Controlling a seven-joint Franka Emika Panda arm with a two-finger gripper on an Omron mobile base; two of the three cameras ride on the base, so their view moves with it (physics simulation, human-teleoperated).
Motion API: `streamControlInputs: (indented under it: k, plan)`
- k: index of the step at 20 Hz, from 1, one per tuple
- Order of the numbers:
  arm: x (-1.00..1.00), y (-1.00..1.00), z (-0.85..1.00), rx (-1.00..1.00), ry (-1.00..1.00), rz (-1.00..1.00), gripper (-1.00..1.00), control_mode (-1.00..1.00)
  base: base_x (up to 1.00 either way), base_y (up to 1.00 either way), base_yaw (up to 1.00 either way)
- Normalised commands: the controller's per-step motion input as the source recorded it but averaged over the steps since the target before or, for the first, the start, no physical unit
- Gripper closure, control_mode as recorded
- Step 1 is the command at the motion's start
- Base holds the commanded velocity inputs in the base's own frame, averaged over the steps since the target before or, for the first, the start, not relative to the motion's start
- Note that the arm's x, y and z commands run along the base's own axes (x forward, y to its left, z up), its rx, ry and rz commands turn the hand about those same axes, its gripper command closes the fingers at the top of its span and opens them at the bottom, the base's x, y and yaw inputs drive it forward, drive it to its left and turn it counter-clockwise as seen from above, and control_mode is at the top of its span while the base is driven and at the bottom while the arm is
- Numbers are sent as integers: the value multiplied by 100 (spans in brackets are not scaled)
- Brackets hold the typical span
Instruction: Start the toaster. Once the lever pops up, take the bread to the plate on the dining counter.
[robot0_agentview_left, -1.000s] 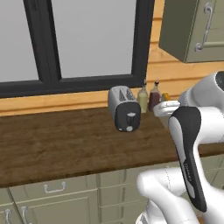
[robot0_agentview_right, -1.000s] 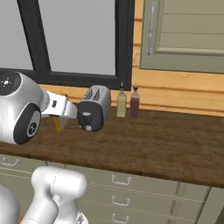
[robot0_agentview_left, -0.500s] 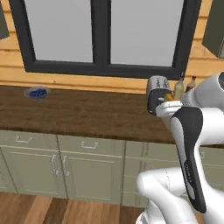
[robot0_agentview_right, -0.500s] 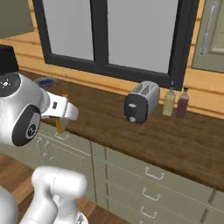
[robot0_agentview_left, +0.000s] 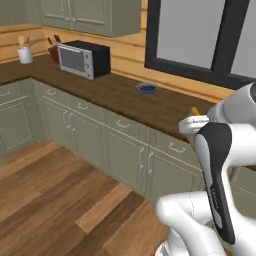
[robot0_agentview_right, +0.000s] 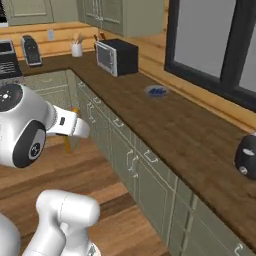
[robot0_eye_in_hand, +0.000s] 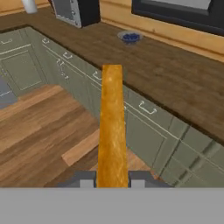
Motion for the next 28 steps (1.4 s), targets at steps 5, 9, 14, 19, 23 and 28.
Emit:
streamControlInputs:
  k: [5,9,14,19,23,28]
  plan:
    - [0,0,0,0,0,0,100,100,-3,32,87]
    - [0,0,0,0,0,0,100,100,0,29,87]
    - [0,0,0,0,0,0,100,100,0,11,91]
    - [0,0,0,0,0,0,100,100,-4,3,94]
    - [0,0,0,0,0,0,100,100,-2,1,96]
    - [0,0,0,0,0,0,100,100,0,3,93]
